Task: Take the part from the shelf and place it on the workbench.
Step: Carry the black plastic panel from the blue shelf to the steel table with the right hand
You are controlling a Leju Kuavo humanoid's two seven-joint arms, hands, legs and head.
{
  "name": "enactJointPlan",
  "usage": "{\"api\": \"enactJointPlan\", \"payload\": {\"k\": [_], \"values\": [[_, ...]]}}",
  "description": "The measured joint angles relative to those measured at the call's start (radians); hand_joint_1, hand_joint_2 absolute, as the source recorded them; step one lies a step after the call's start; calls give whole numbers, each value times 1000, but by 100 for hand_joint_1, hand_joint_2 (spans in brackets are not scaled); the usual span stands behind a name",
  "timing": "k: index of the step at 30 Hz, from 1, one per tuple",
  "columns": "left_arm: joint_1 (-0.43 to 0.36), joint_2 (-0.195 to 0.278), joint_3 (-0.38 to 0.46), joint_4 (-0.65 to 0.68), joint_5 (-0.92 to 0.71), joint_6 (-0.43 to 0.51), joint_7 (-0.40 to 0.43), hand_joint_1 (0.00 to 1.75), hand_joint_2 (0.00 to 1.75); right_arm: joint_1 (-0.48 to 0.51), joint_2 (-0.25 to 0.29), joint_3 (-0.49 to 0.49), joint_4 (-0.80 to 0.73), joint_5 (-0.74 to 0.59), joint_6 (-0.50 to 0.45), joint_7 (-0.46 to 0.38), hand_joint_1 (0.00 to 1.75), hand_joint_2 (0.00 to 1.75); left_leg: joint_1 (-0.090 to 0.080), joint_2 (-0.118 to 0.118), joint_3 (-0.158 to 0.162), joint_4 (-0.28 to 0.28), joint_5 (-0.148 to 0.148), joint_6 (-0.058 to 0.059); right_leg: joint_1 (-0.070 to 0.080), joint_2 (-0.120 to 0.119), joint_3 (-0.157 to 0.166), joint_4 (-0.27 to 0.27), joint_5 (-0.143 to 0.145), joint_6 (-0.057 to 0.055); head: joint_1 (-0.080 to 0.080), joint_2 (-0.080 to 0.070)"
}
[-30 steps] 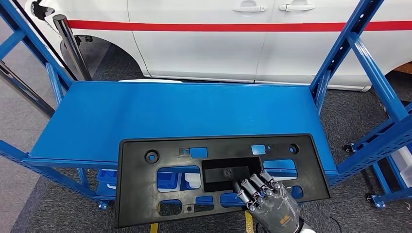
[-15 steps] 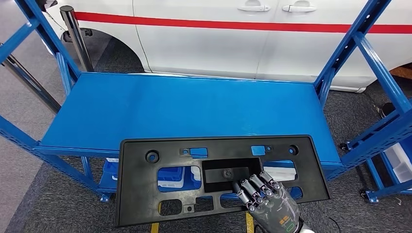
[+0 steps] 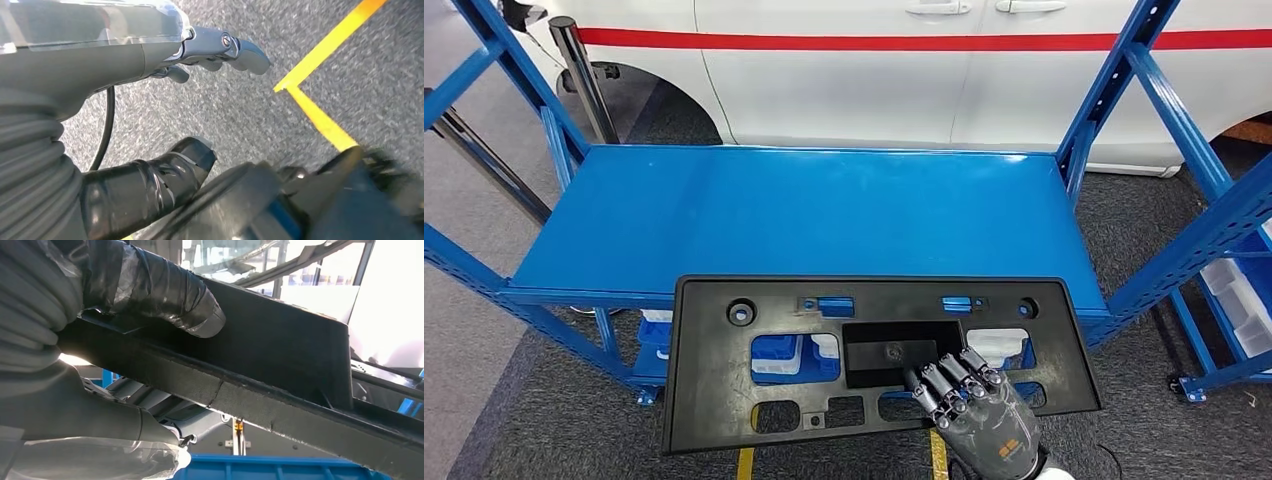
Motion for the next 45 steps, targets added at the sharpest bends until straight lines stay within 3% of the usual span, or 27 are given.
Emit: {"api": "enactJointPlan", "payload": {"k": [2, 3, 7, 8, 10, 12, 13, 14, 17, 19, 21, 23, 25, 27, 28, 29, 30, 33, 34, 37, 39, 42, 43, 44, 45], "values": [[-1, 1, 0, 0, 0, 0, 0, 0, 175, -1, 0, 0, 0, 0, 0, 0, 175, 175, 0, -1, 80, -138, 41, 5, 1, 0, -9, 9, 4, 7, 0, 0], [-1, 1, 0, 0, 0, 0, 0, 0, 175, -2, 0, 0, 0, 1, 0, 0, 175, 175, -1, -2, 101, -181, 51, 9, 3, 1, -12, 12, 8, 13, 0, 0], [0, 0, 0, 0, 0, -1, 0, 0, 175, -4, 0, 3, 0, 1, 0, 14, 175, 175, -4, -1, 98, -202, 69, 34, 3, 2, -21, 14, 16, 38, 1, 0], [0, 0, 0, 0, 0, -1, 0, 0, 175, -4, 0, 4, 0, 1, 0, 20, 175, 175, -3, 1, 95, -206, 77, 43, 1, 3, -29, 31, -1, 44, 2, 0], [-2, 0, 0, 0, 0, -1, 0, 0, 175, -5, -1, 6, 2, 1, 0, 34, 175, 175, -3, 4, 82, -209, 93, 57, -1, 4, -65, 122, -73, 52, 2, 0], [-3, 0, 0, 0, 0, -1, -1, 0, 175, -6, -3, 11, 6, 1, 0, 54, 175, 175, -6, 5, 65, -206, 103, 61, -1, 4, -105, 243, -140, 57, 2, 0], [-2, 0, 0, 0, 0, -1, -1, 0, 175, -6, -4, 15, 8, 1, 0, 66, 175, 175, -8, 5, 57, -203, 106, 61, -1, 4, -108, 273, -149, 57, 2, 0], [-1, 0, 0, 0, 0, -1, -1, 0, 175, -6, -5, 20, 9, 1, 0, 81, 175, 175, -9, 5, 50, -200, 109, 60, 0, 4, -94, 265, -140, 55, 2, 0], [-1, -1, 0, 0, 0, -2, -3, 0, 175, -9, -8, 40, 7, 1, 0, 127, 175, 175, -12, 4, 38, -190, 115, 54, 5, 4, 25, 81, -70, 39, 2, 0], [-1, -3, 1, 0, -1, -2, -4, 0, 175, -11, -10, 54, 0, 1, 0, 162, 175, 175, -15, 4, 33, -187, 120, 45, 11, 4, 60, 10, -56, 28, 2, 0], [-2, -4, 1, 0, -1, -2, -4, 0, 175, -12, -15, 76, -12, 1, 0, 211, 175, 175, -15, 4, 29, -188, 128, 32, 13, 5, 57, 2, -50, 18, 2, 0], [-2, -4, 1, 0, -1, -2, -2, 0, 175, -16, -20, 107, -24, 1, -1, 251, 175, 175, -13, 3, 21, -175, 113, 21, 8, 4, 52, -7, -36, 4, 1, 0], [-2, -4, 2, 0, -1, -2, -2, 0, 175, -21, -23, 136, -33, 1, -1, 264, 175, 175, -10, 0, -9, -99, 51, 10, 4, 2, 43, -13, -24, -7, -1, 0], [-2, -4, 3, 0, -1, -2, -2, 0, 175, -22, -27, 157, -36, 1, 0, 272, 175, 175, -6, 0, -52, 26, -20, 2, 4, 0, 29, -10, -15, -10, -2, 0], [-2, -4, 3, 0, -1, -2, -2, 0, 175, -23, -29, 165, -37, 1, 0, 279, 175, 175, -4, 0, -62, 67, -36, -2, 4, -1, 21, -7, -12, -9, -2, 0], [-2, -4, 4, 0, -1, -2, -2, 0, 175, -24, -31, 172, -39, 1, 0, 287, 175, 175, -2, 0, -55, 73, -33, -5, 3, -2, 14, -3, -9, -8, -2, 0], [-2, -4, 4, 0, -1, -1, -2, 0, 175, -25, -34, 177, -41, 1, 0, 295, 175, 175, 0, 0, -30, 41, -14, -6, 2, -2, 8, 1, -7, -6, -2, 0], [-2, -3, 4, 0, -1, -1, -5, 0, 175, -29, -41, 189, -47, 1, 0, 306, 175, 175, 4, -2, 79, -147, 50, -3, 3, -1, -8, 16, -2, 4, -2, 0], [-3, -3, 4, 0, -1, -1, -6, 0, 175, -31, -42, 193, -49, 1, -1, 307, 175, 175, 2, -3, 94, -181, 58, 1, 5, -1, -12, 19, 1, 10, -2, 0], [-1, -4, 4, 0, -2, -1, -6, 0, 175, -34, -48, 198, -54, 1, -1, 309, 175, 175, 0, -4, 88, -194, 70, 21, 7, 0, -18, 17, 12, 31, -2, 0], [-1, -4, 5, 0, -2, -1, -6, 0, 175, -35, -54, 199, -57, 1, -1, 312, 175, 175, 3, -1, 82, -202, 85, 38, 3, 2, -32, 44, -15, 41, -1, 0], [-3, -4, 5, 0, -2, 0, -6, 0, 175, -35, -62, 199, -59, 1, 0, 312, 175, 175, 2, 3, 62, -203, 104, 52, 0, 4, -94, 213, -128, 53, -1, 0], [-2, -4, 6, 0, -2, 0, -6, 0, 175, -35, -65, 199, -59, 1, 0, 312, 175, 175, 1, 3, 55, -202, 108, 52, 0, 4, -110, 264, -150, 55, -1, 0], [-1, -4, 6, 0, -2, 0, -5, 0, 175, -34, -67, 199, -59, 1, 0, 312, 175, 175, 1, 3, 49, -200, 111, 52, 0, 4, -110, 285, -153, 55, 0, 0], [-1, -5, 6, 0, -2, 0, -5, 0, 175, -34, -69, 199, -59, 1, 0, 312, 175, 175, 0, 3, 44, -198, 113, 50, 0, 4, -90, 263, -138, 54, 0, 0]]}}
